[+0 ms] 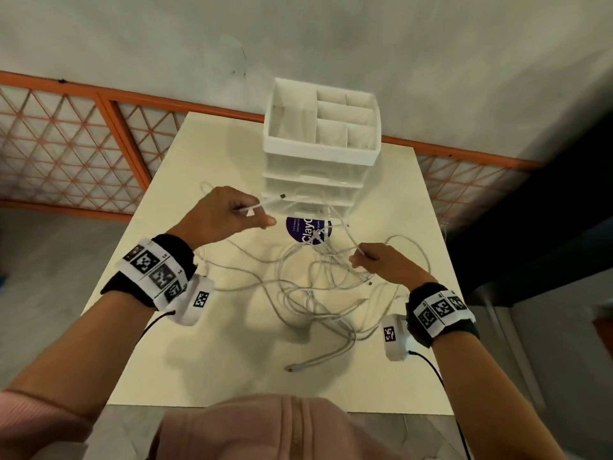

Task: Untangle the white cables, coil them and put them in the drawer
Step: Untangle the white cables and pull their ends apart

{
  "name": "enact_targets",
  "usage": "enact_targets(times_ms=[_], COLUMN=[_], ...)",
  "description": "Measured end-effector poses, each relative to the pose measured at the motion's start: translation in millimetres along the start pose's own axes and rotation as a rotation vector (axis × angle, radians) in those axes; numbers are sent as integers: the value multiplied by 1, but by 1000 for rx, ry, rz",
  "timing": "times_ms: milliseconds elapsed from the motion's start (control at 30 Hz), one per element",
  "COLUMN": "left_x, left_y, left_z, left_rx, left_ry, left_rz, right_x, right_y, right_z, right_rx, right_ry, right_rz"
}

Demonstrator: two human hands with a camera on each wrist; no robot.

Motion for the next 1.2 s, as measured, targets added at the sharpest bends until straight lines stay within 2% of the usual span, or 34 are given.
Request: enact_targets(times_ms=[133, 233, 300, 333, 400, 433, 467, 500, 567, 600, 667, 767, 900, 1033, 1100, 1200], left_x=[48, 78, 89, 94, 103, 106, 108, 110, 113, 113, 113, 112, 114, 116, 116, 118], left_y=[-44, -63, -69, -70, -71, -72, -73, -73, -73, -72, -73, -72, -67, -49, -38, -21], left_z=[14, 23, 24, 24, 23, 21, 20, 20, 20, 21, 23, 25, 27, 23, 19, 14], left_rx=[-145, -156, -166, -169, -173, -182, -187, -191, -187, -184, -205, -209, -260, -257, -230, -185], left_ry=[-294, -356, -338, -329, -312, -294, -279, -270, -268, -271, -271, -255, -322, -355, -328, -325], left_rz=[-266, -420, -435, -438, -436, -428, -420, -408, -377, -354, -294, -222, -12, 304, 409, 583], right_x=[28, 39, 37, 36, 35, 44, 60, 84, 127, 142, 155, 142, 85, 29, 19, 21], right_y=[27, 50, 53, 46, 18, 8, 0, -5, -9, -6, 1, -1, -25, -55, -65, -79], right_z=[34, 43, 41, 40, 38, 37, 36, 36, 40, 42, 45, 41, 25, 7, -3, -16], right_rx=[162, 224, 203, 145, -31, -74, -87, -93, -124, -136, -137, -103, -112, -149, -153, -176], right_ry=[-229, -216, -132, -29, 170, 175, 91, -54, -339, -429, -486, -411, -296, -48, 34, 73], right_rz=[59, 177, 312, 327, 206, 77, -40, -109, -74, -3, 96, -60, -215, -397, -409, -398])
Point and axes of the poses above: each hand's wrist, its own z-axis away from the middle knuckle, its own x-axis out of the palm, y = z × x, the point moved 8 cm from there along -z, towards the middle knuckle, and after that the axes turned 15 degrees about -x, right-handed, at the moved point
